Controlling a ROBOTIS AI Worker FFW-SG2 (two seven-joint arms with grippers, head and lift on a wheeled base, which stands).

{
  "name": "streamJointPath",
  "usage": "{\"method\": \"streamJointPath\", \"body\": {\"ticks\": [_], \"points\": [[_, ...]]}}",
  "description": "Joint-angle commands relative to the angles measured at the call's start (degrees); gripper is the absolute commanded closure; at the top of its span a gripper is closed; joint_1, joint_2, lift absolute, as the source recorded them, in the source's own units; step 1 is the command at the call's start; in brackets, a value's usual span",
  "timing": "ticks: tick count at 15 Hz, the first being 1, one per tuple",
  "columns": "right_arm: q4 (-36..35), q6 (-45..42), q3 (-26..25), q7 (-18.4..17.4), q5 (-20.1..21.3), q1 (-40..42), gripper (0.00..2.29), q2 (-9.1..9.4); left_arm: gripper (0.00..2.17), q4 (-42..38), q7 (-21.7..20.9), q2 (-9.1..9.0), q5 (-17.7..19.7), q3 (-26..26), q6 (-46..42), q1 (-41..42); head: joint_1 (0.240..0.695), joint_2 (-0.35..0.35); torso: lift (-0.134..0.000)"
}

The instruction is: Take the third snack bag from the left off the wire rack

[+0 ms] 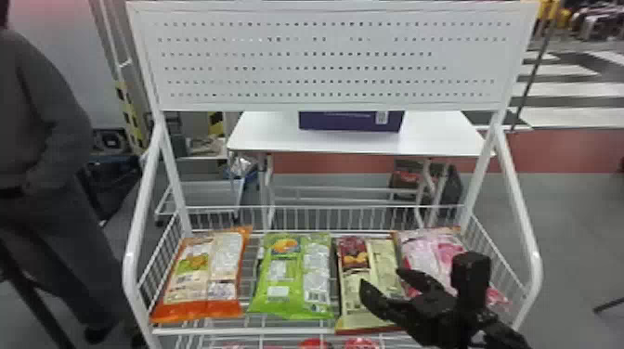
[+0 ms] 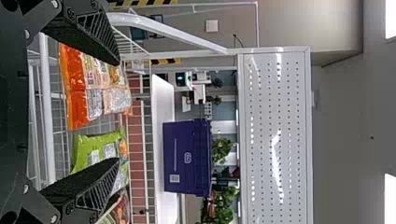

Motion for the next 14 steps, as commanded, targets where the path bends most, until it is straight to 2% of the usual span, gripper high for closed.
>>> {"method": "streamJointPath", "body": {"ticks": [1, 3, 4, 5, 6, 7, 10, 14], "points": [[0.9, 3.1, 1.5, -0.1, 1.0, -1.4, 0.19, 0.16, 0.17, 0.1, 0.1, 0.03, -0.1, -0.1, 0.0, 0.0, 0.499, 0.000, 0.000], [1.8, 7.2, 2.6, -0.1, 2.3, -2.5, 0.23, 0.34, 0.17, 0.0, 0.2, 0.03, -0.1, -0.1, 0.0, 0.1, 0.499, 0.000, 0.000], [1.7, 7.9, 2.7, -0.1, 2.4, -2.6, 0.37, 0.43, 0.17, -0.1, 0.2, 0.03, -0.2, -0.1, -0.2, 0.2, 0.499, 0.000, 0.000], [1.2, 9.3, 2.6, -0.3, 2.5, -2.6, 0.75, 0.43, 0.17, -0.2, 0.2, 0.03, -0.2, -0.1, -0.2, 0.2, 0.499, 0.000, 0.000], [0.4, 10.5, 2.6, -0.8, 2.5, -2.5, 1.52, 0.34, 0.17, -0.2, 0.3, 0.03, -0.2, -0.1, -0.5, 0.4, 0.499, 0.000, 0.000], [-0.4, 10.9, 2.6, -1.0, 2.4, -2.2, 1.99, 0.34, 0.17, -0.2, 0.3, 0.03, -0.2, -0.1, -0.7, 0.4, 0.499, 0.000, 0.000], [-4.0, 12.3, 1.4, -1.5, 1.9, -0.4, 2.24, -0.01, 0.17, -0.3, 0.3, 0.12, -0.5, -0.4, -0.7, 0.4, 0.499, 0.000, 0.000], [-8.2, 11.4, -1.0, -4.4, 2.0, 2.5, 2.24, -1.77, 0.17, -0.9, 0.3, 0.38, -0.6, -0.5, -0.7, 0.5, 0.499, 0.000, 0.000]]}}
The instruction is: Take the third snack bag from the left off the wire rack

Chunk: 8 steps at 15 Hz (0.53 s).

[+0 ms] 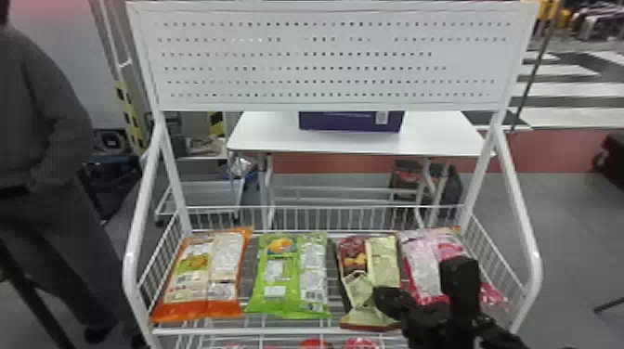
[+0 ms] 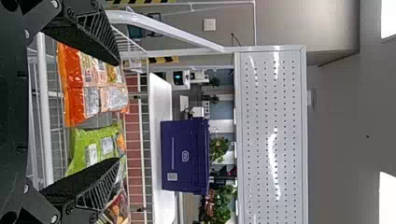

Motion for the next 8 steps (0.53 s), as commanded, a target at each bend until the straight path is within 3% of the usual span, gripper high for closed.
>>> {"method": "streamJointPath", "body": {"ticks": [1, 8], "points": [[-1.6, -0.6, -1.4, -0.1, -0.4, 1.1, 2.24, -0.75, 0.17, -0.6, 0.1, 0.25, 0.0, 0.1, 0.2, 0.1, 0.499, 0.000, 0.000], [-14.7, -4.5, -6.2, 0.4, -1.4, 8.1, 2.24, -4.62, 0.17, -1.6, 0.1, 0.43, -0.6, -0.1, 0.5, 0.6, 0.499, 0.000, 0.000]]}}
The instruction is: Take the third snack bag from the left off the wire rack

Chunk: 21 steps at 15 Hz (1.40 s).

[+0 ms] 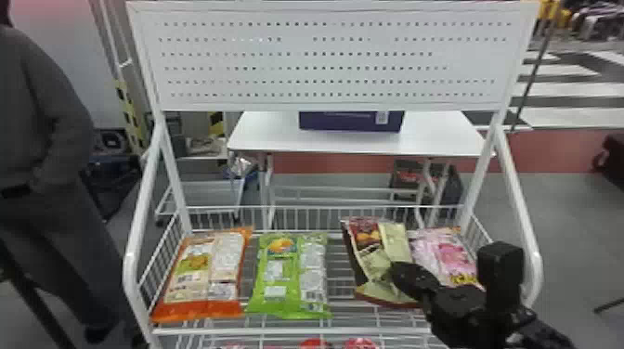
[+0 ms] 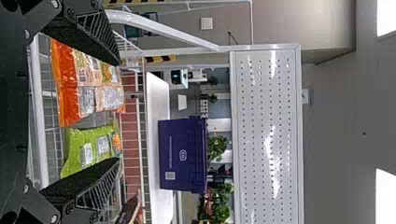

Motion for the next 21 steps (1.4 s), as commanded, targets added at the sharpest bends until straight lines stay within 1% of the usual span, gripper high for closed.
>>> {"method": "streamJointPath", "body": {"ticks": [1, 3, 5, 7, 8, 9, 10, 12, 14, 15, 18, 21], "points": [[-7.2, -2.4, -2.7, 0.9, -0.3, 4.6, 2.24, -1.42, 0.17, -0.1, 0.0, -0.09, -0.1, -0.1, -0.1, 0.0, 0.499, 0.000, 0.000], [-12.5, -6.2, -6.3, 1.6, -0.5, 11.2, 2.24, -1.86, 0.17, -0.1, 0.1, 0.00, -0.1, -0.1, -0.3, 0.0, 0.499, 0.000, 0.000], [-16.4, -12.0, -10.3, 1.7, -0.6, 18.9, 2.24, -2.30, 0.17, -0.1, 0.1, 0.00, -0.1, -0.1, -0.5, 0.0, 0.499, 0.000, 0.000], [-18.0, -24.9, -13.6, 1.7, -1.0, 28.7, 2.24, -1.95, 0.17, -0.1, 0.2, 0.00, -0.1, -0.1, -1.0, 0.0, 0.499, 0.000, 0.000], [-18.5, -29.1, -15.4, 1.7, -0.9, 32.6, 2.24, -1.42, 0.17, -0.1, 0.2, 0.00, -0.1, -0.1, -1.4, 0.0, 0.499, 0.000, 0.000], [-18.8, -31.2, -16.8, 1.7, -0.9, 35.4, 2.24, -1.24, 0.17, -0.2, 0.2, 0.18, -0.1, -0.1, -1.4, 0.0, 0.499, 0.000, 0.000], [-18.6, -34.4, -18.8, 2.5, -1.4, 38.6, 2.24, -0.89, 0.17, -0.3, 0.3, 0.18, -0.1, -0.1, -1.6, 0.0, 0.499, 0.000, 0.000], [-17.8, -37.9, -22.3, 4.6, -3.3, 42.7, 2.24, 0.34, 0.17, -0.2, 0.4, 0.35, 0.0, 0.1, -1.6, 0.0, 0.499, 0.000, 0.000], [-16.2, -40.9, -24.4, 5.8, -4.6, 45.0, 2.24, 1.39, 0.17, -0.3, 0.4, 0.44, 0.0, 0.1, -1.6, 0.0, 0.499, 0.000, 0.000], [-15.3, -41.7, -25.2, 6.1, -4.8, 45.8, 2.24, 2.01, 0.17, -0.3, 0.4, 0.44, 0.0, 0.1, -1.6, 0.0, 0.499, 0.000, 0.000], [-12.4, -43.5, -26.9, 6.4, -6.2, 46.9, 2.24, 2.97, 0.17, -0.4, 0.4, 0.53, 0.1, 0.4, -1.6, 0.5, 0.499, 0.000, 0.000], [-12.4, -43.8, -27.3, 6.5, -6.0, 47.8, 2.24, 3.50, 0.17, -0.4, 0.4, 0.44, 0.1, 0.3, -1.6, 0.5, 0.499, 0.000, 0.000]]}}
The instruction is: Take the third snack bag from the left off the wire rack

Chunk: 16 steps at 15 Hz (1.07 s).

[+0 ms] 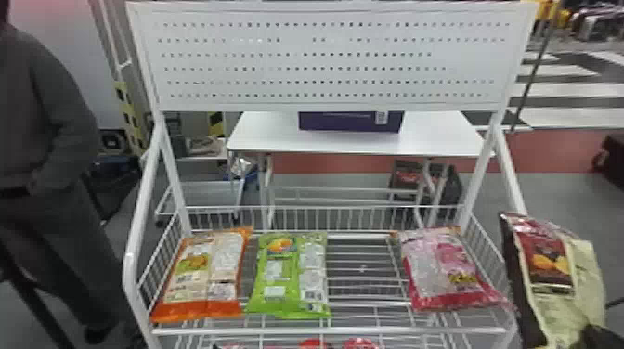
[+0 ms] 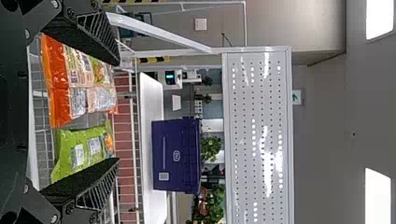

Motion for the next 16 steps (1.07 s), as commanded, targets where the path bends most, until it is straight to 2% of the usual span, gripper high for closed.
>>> {"method": "streamJointPath", "body": {"ticks": [1, 16], "points": [[-0.2, -0.2, 0.0, 0.0, 0.1, 0.4, 2.24, 0.38, 0.17, 0.0, -0.1, -0.09, 0.0, -0.2, 0.0, 0.0, 0.499, 0.000, 0.000], [-0.8, 0.3, 0.4, 0.0, 1.4, 0.0, 2.24, -0.24, 0.17, -0.4, -0.1, 0.00, 0.1, 0.5, 0.2, 0.1, 0.499, 0.000, 0.000]]}}
